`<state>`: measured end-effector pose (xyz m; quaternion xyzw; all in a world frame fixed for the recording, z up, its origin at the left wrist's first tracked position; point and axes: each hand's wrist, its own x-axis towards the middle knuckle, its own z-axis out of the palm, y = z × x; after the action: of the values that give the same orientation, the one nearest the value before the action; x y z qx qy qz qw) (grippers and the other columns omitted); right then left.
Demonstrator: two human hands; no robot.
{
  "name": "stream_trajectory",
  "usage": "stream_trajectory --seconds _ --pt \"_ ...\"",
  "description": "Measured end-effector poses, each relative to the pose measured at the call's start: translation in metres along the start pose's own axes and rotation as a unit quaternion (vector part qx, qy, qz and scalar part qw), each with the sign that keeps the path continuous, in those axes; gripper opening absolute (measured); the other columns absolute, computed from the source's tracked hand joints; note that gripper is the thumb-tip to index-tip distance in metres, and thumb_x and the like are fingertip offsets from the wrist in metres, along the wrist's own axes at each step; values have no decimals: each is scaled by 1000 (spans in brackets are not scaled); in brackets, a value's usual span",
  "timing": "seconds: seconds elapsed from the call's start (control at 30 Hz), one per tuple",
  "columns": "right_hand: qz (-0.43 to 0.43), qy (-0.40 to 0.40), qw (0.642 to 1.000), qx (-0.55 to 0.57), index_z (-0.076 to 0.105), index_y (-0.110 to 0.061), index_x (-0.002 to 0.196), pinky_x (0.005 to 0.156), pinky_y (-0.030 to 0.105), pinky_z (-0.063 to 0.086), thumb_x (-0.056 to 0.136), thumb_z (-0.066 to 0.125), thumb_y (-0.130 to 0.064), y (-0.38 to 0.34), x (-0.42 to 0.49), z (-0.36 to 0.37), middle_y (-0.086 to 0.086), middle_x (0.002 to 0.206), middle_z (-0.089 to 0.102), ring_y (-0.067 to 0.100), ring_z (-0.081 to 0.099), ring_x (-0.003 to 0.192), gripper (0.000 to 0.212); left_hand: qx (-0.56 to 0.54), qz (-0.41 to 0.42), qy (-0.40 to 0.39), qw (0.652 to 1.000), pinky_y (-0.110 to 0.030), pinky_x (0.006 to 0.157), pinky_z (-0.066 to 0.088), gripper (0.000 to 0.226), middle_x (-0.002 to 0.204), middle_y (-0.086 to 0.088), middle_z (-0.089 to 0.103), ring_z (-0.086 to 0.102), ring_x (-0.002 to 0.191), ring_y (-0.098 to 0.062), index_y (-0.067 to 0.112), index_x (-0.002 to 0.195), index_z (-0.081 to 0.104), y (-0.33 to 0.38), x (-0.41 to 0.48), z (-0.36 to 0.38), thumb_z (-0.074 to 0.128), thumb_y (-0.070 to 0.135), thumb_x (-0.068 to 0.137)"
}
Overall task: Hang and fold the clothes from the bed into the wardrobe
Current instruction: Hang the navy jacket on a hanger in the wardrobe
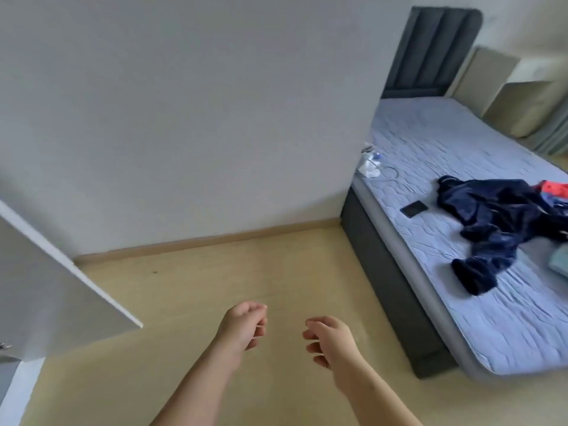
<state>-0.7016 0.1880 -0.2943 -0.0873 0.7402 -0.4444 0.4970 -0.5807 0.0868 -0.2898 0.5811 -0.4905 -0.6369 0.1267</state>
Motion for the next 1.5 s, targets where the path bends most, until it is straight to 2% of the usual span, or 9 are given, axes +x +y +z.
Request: stream_trajectory --seconds 0.17,0.3,0.53,0.8,1.03,1.2,1.3,1.5 --pt "7 87 995 45 58 -20 85 53 20 38 92 48 -15 23 -1 -150 -2 78 60 12 51 59 13 52 3 -107 993 -20 51 36 14 69 3 55 52 56 -9 19 80 58 11 -8 158 53 15 92" --pt "22 159 981 112 59 -17 85 51 21 35 91 49 -12 45 -7 -242 -1 72 58 13 48 55 13 101 14 -175 979 -20 52 37 14 70 2 56 52 58 -10 20 81 58 22 -25 254 52 15 93" --pt "65 234 940 237 59 -12 86 48 20 31 91 50 -9 69 4 -335 4 71 57 14 44 52 11 198 25 -248 948 -21 57 38 13 73 0 57 53 60 -11 17 86 59 48 -28 374 50 15 94" --pt "78 279 913 286 54 -9 85 43 16 24 91 47 -5 44 69 -450 3 65 52 12 38 46 11 226 48 -329 916 -23 61 40 14 73 2 57 54 61 -10 19 86 59 96 12 531 48 16 95" --pt "92 303 904 289 56 -12 83 48 21 30 93 49 -10 -14 147 -570 4 70 56 14 43 52 12 279 48 -330 901 -21 57 39 11 76 0 57 53 64 -12 16 91 58 157 82 652 48 16 95" --pt "103 307 894 310 56 -14 85 46 20 32 93 48 -11 -35 185 -628 2 70 56 12 43 51 11 307 41 -314 897 -21 56 39 14 76 0 58 55 63 -12 18 85 58 183 109 712 49 16 95" --pt "122 298 891 320 55 -13 87 42 17 31 93 45 -9 -37 208 -652 3 73 55 12 42 50 12 301 37 -303 903 -20 54 39 13 75 0 58 54 62 -11 18 86 59 192 123 739 49 16 95" --pt "145 257 914 279 55 -15 85 50 20 31 93 46 -10 -35 259 -716 3 73 56 14 45 54 13 283 15 -252 925 -19 53 39 15 75 -1 57 53 61 -11 18 85 58 192 161 803 48 15 95"
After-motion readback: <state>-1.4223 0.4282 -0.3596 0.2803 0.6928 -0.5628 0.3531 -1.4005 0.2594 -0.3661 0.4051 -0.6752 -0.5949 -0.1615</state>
